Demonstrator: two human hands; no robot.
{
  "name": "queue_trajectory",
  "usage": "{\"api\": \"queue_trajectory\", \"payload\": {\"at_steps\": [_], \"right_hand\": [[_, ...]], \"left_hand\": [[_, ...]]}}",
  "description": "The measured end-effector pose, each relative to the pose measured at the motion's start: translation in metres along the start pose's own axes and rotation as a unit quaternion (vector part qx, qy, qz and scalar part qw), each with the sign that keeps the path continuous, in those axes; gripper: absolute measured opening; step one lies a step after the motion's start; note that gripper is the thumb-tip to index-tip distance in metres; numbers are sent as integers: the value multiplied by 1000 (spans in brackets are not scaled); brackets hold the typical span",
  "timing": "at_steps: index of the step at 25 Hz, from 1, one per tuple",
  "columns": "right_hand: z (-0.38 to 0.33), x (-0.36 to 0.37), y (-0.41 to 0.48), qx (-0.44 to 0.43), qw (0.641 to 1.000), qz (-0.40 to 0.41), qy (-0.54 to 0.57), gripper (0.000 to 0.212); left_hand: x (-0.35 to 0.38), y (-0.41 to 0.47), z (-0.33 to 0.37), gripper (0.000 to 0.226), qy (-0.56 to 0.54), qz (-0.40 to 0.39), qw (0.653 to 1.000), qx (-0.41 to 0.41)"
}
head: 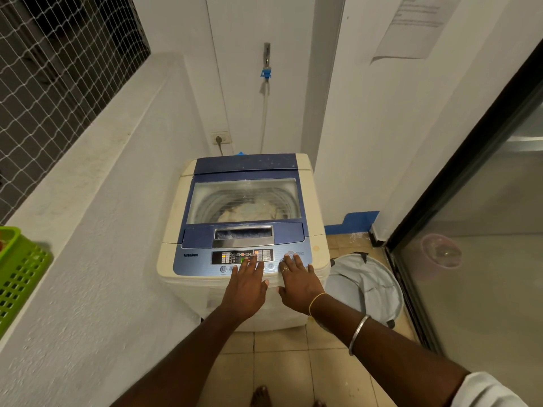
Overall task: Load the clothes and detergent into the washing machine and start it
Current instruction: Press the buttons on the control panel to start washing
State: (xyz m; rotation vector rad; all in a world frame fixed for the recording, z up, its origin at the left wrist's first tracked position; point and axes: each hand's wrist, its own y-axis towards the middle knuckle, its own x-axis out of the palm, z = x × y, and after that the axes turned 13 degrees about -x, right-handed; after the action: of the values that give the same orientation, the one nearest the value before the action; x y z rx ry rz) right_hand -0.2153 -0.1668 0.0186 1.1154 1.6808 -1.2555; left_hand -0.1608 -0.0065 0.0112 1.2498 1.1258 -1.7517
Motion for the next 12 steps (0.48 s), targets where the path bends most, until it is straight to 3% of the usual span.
{"api": "queue_trajectory", "payload": {"at_steps": [12], "right_hand": [[-1, 0, 9, -5, 1000, -3, -6, 69]], "left_hand": [[-1, 7, -3, 59, 8, 1, 1000, -4]]}}
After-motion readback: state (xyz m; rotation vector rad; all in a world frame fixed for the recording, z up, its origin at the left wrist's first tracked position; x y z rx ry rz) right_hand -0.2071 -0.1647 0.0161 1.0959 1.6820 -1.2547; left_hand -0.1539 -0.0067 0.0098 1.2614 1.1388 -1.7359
